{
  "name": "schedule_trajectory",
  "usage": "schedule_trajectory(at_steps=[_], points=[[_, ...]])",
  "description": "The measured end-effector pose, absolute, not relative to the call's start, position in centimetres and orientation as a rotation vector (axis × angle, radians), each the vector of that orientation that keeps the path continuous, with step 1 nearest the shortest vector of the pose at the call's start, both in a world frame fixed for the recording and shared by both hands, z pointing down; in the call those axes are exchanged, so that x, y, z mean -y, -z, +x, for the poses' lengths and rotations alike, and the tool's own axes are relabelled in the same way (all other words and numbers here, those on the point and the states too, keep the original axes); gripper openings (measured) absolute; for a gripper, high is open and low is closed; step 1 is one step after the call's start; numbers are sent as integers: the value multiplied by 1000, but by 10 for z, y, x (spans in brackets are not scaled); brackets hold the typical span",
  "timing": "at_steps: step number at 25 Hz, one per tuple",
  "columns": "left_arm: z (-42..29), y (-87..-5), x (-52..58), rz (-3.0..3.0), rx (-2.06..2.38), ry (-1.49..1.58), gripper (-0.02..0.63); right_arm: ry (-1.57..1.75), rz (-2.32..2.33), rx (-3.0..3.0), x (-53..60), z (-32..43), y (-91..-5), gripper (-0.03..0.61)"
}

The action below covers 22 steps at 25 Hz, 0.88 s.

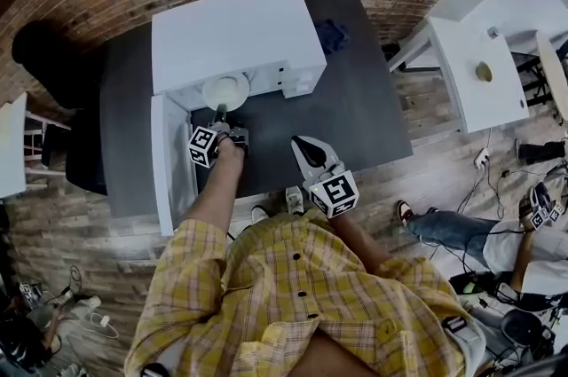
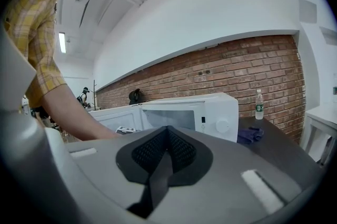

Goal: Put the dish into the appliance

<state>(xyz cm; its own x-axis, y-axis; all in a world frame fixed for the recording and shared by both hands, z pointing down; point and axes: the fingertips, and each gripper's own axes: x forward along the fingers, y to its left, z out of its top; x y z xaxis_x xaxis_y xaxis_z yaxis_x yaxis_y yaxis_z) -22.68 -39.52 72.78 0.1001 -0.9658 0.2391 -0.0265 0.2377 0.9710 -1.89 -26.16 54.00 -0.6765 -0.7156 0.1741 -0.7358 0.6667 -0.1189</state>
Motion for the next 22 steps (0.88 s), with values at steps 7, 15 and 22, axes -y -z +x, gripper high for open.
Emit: schedule_trajectory(at_steps=[7,15,22], points=[[-229,-731,407,1045,1238,993,15,-300,1186,2764,263,-27,-543,0],[-226,-731,414,1021,1214,1020,15,-303,1181,2769,265,-33,-543,0],[-225,-732,415,1008,1211,996,76,-313,1178,2768,264,-35,-544,0]])
